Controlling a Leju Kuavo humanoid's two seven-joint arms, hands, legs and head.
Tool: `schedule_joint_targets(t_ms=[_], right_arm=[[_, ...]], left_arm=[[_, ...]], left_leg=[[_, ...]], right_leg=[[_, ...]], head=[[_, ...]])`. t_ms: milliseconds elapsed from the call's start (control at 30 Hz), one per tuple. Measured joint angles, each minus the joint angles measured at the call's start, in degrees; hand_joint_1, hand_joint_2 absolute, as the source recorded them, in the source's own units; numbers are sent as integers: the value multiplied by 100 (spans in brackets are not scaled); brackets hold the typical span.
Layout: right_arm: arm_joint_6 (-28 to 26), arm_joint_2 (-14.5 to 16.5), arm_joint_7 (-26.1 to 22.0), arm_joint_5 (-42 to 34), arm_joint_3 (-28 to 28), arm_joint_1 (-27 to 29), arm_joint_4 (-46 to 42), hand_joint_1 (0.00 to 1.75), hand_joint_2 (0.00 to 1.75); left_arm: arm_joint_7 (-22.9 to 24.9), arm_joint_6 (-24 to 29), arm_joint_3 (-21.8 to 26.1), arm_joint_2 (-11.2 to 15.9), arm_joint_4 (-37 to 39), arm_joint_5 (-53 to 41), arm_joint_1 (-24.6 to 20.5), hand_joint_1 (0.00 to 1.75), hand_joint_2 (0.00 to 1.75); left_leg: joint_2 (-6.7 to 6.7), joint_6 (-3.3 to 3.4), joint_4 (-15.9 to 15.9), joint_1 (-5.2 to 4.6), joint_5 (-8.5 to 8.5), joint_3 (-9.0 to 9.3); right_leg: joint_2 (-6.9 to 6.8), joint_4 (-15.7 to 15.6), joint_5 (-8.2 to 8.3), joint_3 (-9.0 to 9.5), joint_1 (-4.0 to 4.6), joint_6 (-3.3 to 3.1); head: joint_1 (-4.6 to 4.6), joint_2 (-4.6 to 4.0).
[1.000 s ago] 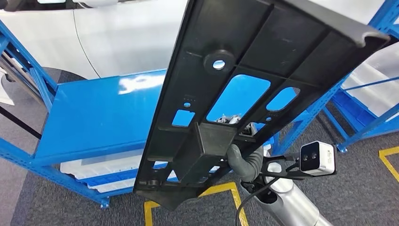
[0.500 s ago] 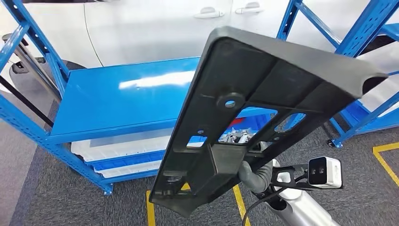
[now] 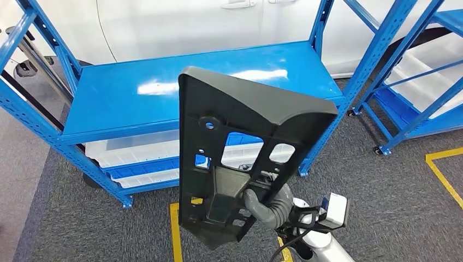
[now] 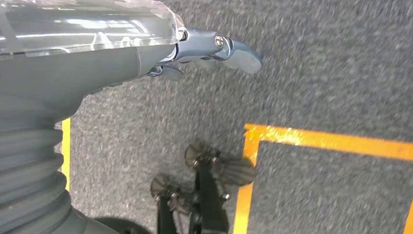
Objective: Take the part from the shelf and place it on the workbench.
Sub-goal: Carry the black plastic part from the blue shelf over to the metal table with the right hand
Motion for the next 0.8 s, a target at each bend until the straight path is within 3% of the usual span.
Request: schedule_joint_targets(t_ms=[33, 67, 100, 133, 167, 200, 233, 267, 333, 400, 467, 533, 567, 600, 633, 700, 733, 767, 800], right_arm=[[21, 112, 36, 89, -36, 36, 15, 175, 175], [61, 281, 102, 214, -117, 108, 29, 175, 175], [108, 458, 169, 319, -238, 186, 34, 175, 175], [161, 648, 232, 419, -388, 273, 38, 175, 175], [201, 782, 270, 473, -514, 341, 44, 175, 175], [222, 859, 279, 488, -600, 377, 52, 175, 175], [228, 899, 281, 495, -651, 403, 62, 175, 175], [229, 922, 283, 507, -683, 422, 72, 175, 175], [229, 967, 290, 542, -745, 445, 84, 175, 175], [224, 1023, 300, 569, -838, 445, 96, 175, 175], [232, 1088, 317, 580, -965, 437, 117, 175, 175], [268, 1138, 338, 587, -1078, 440, 132, 175, 175], [289, 1154, 347, 591, -1122, 445, 136, 175, 175], [307, 1164, 355, 602, -1159, 453, 142, 175, 175], [321, 1172, 360, 615, -1190, 460, 147, 175, 175], [328, 1186, 372, 652, -1238, 476, 159, 175, 175], [321, 1191, 376, 668, -1253, 486, 164, 175, 175], [300, 1199, 380, 681, -1272, 496, 169, 175, 175], [256, 1216, 377, 691, -1297, 508, 171, 175, 175]], left_arm=[[0, 3, -4, -1, 2, 2, -4, 0, 175], [5, 13, -15, -1, 13, 4, -3, 0, 175], [14, 24, -25, -6, 22, 5, 4, 0, 175], [22, 34, -35, -11, 34, 7, 9, 0, 175], [31, 44, -43, -16, 45, 8, 15, 0, 175], [35, 46, -45, -21, 49, 8, 16, 0, 175], [35, 48, -45, -21, 51, 8, 13, 0, 175], [34, 49, -46, -22, 51, 8, 12, 0, 175], [25, 48, -47, -22, 51, 8, 4, 0, 175], [0, 39, -48, -12, 52, 8, -18, 0, 175], [-37, 16, -49, 2, 53, 8, -39, 0, 175], [-72, -7, -51, 7, 54, 8, -39, 0, 175], [-85, -13, -52, 9, 55, 8, -37, 0, 175], [-92, -16, -54, 11, 56, 8, -37, 0, 175], [-98, -17, -56, 13, 58, 8, -41, 0, 175], [-104, -19, -57, 15, 61, 8, -43, 0, 175], [-98, -17, -57, 15, 61, 8, -41, 0, 175], [-77, -10, -57, 15, 62, 8, -39, 0, 175], [-45, 2, -57, 15, 62, 8, -38, 0, 175]], left_leg=[[-1, -29, 28, -6, 42, -53], [-4, -88, 36, -9, 124, -113], [-8, -148, 148, -5, 19, -187], [-13, -213, 529, 1, -262, -317], [-16, -265, 972, 13, -559, -430], [-18, -284, 1438, 22, -847, -504], [-19, -293, 1738, 24, -904, -483], [-18, -289, 1665, 24, -744, -317], [-20, -265, 1167, 24, -486, 144], [-29, -223, 449, 7, -604, 658], [-41, -167, -16, -26, -766, 923], [-33, -95, -85, -29, -699, 872], [-21, -47, -92, -20, -631, 817], [-6, -7, -105, -7, -553, 749], [7, 26, -110, 0, -475, 672], [11, 52, -103, -6, -334, 489], [11, 48, -97, -8, -271, 393], [11, 39, -90, -9, -209, 296], [11, 26, -83, -10, -153, 205]], right_leg=[[3, -406, -90, 282, 11, -31], [3, -802, -144, 523, 22, -104], [-5, -1060, -172, 611, 38, -204], [-15, -1249, -136, 588, 61, -307], [-27, -1246, 16, 428, 72, -383], [-36, -1235, 141, 269, 84, -413], [-37, -1218, 240, 130, 94, -410], [-37, -1197, 307, 25, 96, -398], [-35, -1153, 405, -131, 95, -371], [-35, -1105, 477, -224, 106, -330], [-49, -1094, 573, -267, 109, -267], [-52, -1116, 659, -291, 98, -195], [-39, -1078, 588, -328, 89, -164], [-26, -944, 397, -387, 82, -137], [-15, -698, 106, -469, 68, -113], [-9, 41, -446, -644, 56, -73], [-10, 377, -527, -691, 53, -58], [-10, 584, -452, -676, 52, -52], [-10, 600, -268, -570, 51, -56]], head=[[0, 0], [1, 0], [0, 0], [0, 0], [0, 0], [-1, 0], [-1, 0], [-1, 0], [-2, 0], [-1, 0], [-2, 0], [-2, 0], [-2, 0], [-1, 0], [-1, 0], [-1, 0], [-1, 0], [-1, 0], [-1, 0]])
